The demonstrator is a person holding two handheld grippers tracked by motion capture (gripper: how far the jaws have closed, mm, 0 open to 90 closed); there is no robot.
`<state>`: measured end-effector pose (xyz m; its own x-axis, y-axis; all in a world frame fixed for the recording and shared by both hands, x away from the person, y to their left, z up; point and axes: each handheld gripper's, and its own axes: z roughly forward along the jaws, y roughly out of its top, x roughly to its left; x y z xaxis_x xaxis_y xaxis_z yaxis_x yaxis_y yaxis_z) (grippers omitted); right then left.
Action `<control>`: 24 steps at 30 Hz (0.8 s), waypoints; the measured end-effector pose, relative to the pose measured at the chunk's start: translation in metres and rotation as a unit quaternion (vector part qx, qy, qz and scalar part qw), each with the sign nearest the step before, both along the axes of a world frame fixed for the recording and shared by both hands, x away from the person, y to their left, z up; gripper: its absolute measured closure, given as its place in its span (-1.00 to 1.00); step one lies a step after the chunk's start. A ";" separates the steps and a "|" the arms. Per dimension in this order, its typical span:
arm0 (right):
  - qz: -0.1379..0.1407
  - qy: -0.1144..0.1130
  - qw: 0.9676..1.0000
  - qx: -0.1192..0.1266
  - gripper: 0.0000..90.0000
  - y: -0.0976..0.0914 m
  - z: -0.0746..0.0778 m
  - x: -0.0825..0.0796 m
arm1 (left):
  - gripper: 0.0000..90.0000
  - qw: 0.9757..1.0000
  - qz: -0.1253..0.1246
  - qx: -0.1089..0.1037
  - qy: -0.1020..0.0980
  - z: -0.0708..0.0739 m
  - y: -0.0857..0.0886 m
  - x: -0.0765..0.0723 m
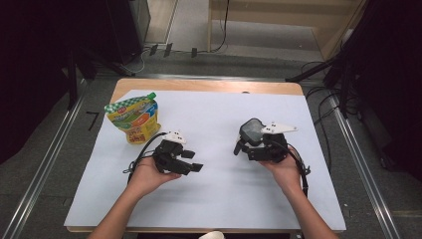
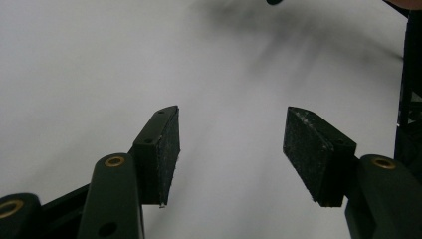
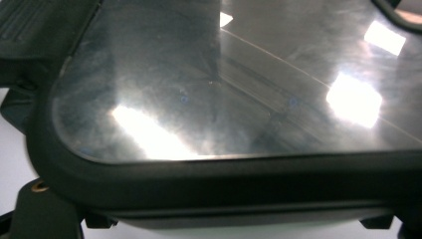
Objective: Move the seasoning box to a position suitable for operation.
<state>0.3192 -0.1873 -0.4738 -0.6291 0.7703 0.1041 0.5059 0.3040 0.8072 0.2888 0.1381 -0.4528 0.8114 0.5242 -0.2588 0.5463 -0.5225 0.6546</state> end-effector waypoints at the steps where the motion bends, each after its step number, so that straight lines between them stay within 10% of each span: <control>1: 0.004 0.003 1.000 0.004 -0.65 0.002 -0.001 -0.002 | -0.10 1.000 0.000 0.001 0.000 0.000 0.000 0.000; 24: 0.082 0.013 0.996 -0.031 -0.65 0.062 -0.024 -0.022 | -0.11 1.000 0.000 0.000 -0.001 -0.001 0.002 0.000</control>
